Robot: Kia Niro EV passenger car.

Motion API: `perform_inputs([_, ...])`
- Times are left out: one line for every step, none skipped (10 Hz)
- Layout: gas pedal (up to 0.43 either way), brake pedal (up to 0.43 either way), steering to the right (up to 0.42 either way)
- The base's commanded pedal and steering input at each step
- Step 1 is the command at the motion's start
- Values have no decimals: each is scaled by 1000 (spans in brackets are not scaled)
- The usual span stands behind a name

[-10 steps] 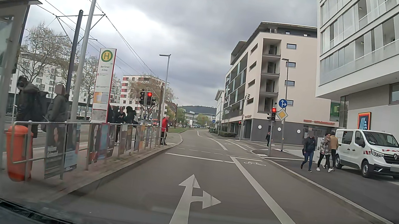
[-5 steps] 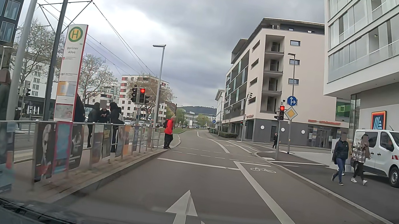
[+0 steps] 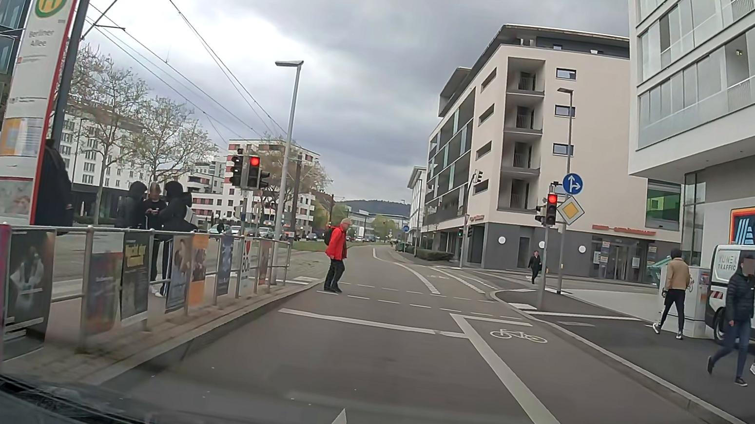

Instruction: Follow the waypoints while adhering to traffic rules and regulations

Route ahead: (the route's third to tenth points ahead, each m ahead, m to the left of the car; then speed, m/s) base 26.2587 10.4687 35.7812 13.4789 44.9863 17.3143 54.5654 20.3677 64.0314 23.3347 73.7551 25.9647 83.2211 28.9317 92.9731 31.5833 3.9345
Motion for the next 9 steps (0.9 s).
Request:
perform_inputs([0, 165, 0])
perform_inputs([0, 171, -1])
perform_inputs([0, 177, -4])
perform_inputs([0, 189, -10])
perform_inputs([0, 195, -15])
perform_inputs([0, 195, -18])
perform_inputs([0, 201, -18])
perform_inputs([0, 201, -18])
perform_inputs([0, 183, -17])
